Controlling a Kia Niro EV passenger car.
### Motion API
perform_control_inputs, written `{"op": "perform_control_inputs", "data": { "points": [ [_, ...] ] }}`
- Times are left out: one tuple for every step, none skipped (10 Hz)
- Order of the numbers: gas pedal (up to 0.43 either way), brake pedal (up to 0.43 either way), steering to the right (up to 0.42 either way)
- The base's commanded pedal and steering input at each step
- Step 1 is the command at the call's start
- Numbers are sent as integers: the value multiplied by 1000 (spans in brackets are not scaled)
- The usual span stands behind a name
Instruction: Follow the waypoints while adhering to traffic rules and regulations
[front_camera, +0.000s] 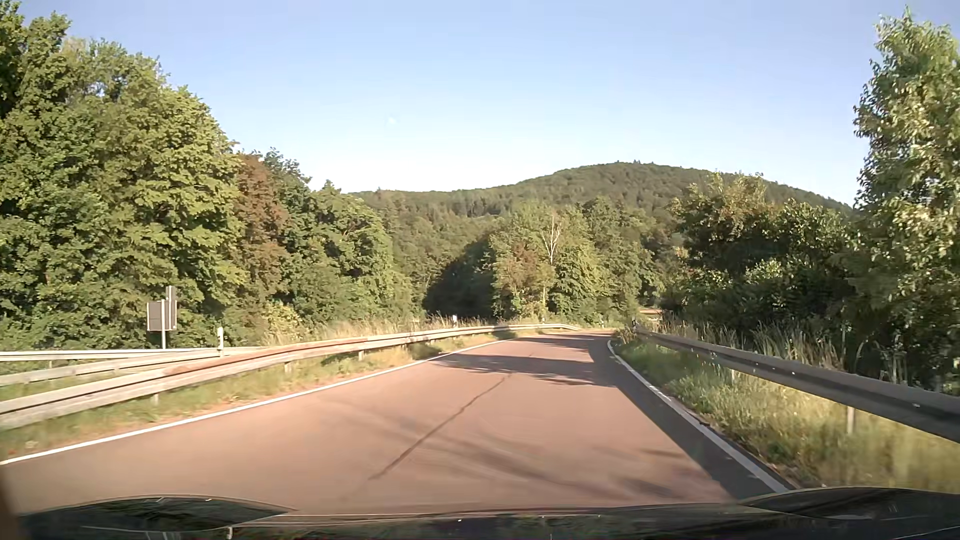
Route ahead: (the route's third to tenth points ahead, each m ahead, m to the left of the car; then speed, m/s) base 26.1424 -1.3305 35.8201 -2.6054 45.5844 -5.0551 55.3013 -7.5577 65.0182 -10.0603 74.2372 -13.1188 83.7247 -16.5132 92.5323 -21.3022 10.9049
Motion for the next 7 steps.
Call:
{"op": "perform_control_inputs", "data": {
  "points": [
    [240, 0, 37],
    [240, 0, 28],
    [240, 0, 21],
    [240, 0, 17],
    [240, 0, 17],
    [240, 0, 17],
    [228, 0, 17]
  ]
}}
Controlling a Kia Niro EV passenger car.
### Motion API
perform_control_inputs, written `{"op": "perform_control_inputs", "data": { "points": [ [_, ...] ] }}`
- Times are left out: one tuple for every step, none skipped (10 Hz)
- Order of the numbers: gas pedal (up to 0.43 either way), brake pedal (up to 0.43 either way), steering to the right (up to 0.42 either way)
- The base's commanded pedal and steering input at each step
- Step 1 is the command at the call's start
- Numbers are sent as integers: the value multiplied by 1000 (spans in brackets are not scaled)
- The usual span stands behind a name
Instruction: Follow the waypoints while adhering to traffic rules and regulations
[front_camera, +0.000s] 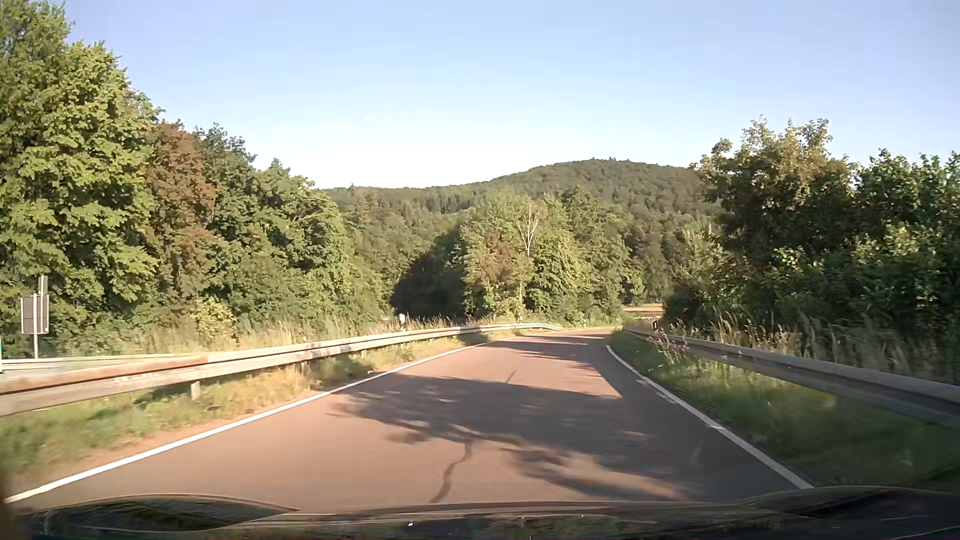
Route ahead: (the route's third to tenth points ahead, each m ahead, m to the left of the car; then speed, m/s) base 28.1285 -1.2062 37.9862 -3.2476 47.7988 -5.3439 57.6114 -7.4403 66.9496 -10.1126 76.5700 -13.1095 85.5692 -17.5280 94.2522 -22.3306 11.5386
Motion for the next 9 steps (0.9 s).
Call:
{"op": "perform_control_inputs", "data": {
  "points": [
    [228, 0, 17],
    [220, 0, 16],
    [197, 0, 16],
    [169, 0, 18],
    [169, 0, 21],
    [169, 0, 23],
    [169, 0, 24],
    [157, 0, 25],
    [138, 0, 25]
  ]
}}
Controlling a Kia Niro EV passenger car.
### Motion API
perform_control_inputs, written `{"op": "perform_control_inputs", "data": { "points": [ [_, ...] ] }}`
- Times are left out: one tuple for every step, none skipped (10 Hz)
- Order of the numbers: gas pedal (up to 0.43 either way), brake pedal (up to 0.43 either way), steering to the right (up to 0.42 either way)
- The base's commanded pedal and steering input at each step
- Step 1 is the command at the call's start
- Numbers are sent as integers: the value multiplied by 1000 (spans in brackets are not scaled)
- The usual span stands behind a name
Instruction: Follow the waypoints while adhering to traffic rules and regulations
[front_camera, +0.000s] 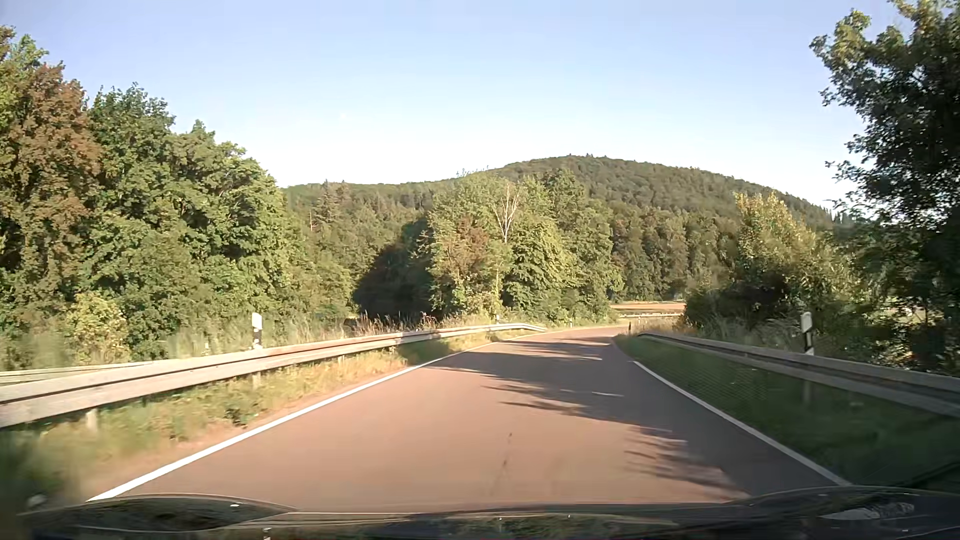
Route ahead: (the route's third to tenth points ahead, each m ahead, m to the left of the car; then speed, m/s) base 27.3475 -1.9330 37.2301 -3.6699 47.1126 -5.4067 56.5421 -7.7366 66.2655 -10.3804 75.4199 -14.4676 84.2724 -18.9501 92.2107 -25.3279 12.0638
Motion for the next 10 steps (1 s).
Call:
{"op": "perform_control_inputs", "data": {
  "points": [
    [110, 0, 25],
    [87, 0, 25],
    [87, 0, 25],
    [87, 0, 25],
    [87, 0, 26],
    [87, 0, 29],
    [87, 0, 30],
    [87, 0, 30],
    [87, 0, 30],
    [87, 0, 30]
  ]
}}
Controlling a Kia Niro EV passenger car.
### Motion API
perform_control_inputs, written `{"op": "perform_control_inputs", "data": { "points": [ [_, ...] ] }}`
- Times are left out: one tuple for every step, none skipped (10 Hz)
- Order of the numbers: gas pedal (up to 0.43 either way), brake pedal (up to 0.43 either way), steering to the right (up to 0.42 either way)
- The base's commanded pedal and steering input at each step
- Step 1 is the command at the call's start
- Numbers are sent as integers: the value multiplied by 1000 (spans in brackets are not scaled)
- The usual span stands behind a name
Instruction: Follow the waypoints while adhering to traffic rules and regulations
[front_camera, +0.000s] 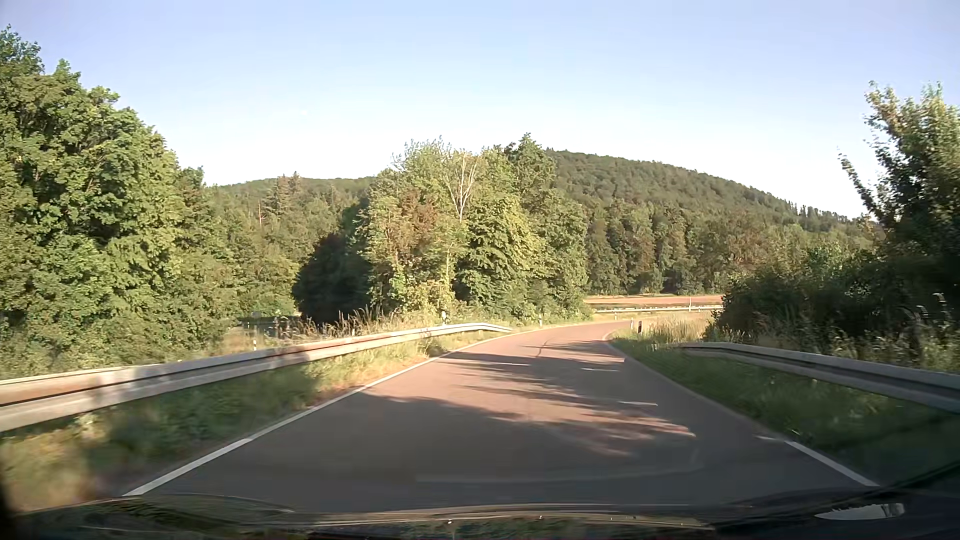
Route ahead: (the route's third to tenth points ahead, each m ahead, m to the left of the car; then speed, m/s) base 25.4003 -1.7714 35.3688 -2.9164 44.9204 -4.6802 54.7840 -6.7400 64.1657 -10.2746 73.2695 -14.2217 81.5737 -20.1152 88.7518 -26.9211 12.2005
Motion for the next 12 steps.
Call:
{"op": "perform_control_inputs", "data": {
  "points": [
    [87, 0, 30],
    [87, 0, 31],
    [87, 0, 30],
    [87, 0, 29],
    [87, 0, 28],
    [87, 0, 23],
    [87, 0, 22],
    [87, 0, 22],
    [87, 0, 22],
    [87, 0, 22],
    [87, 0, 22],
    [87, 0, 22]
  ]
}}
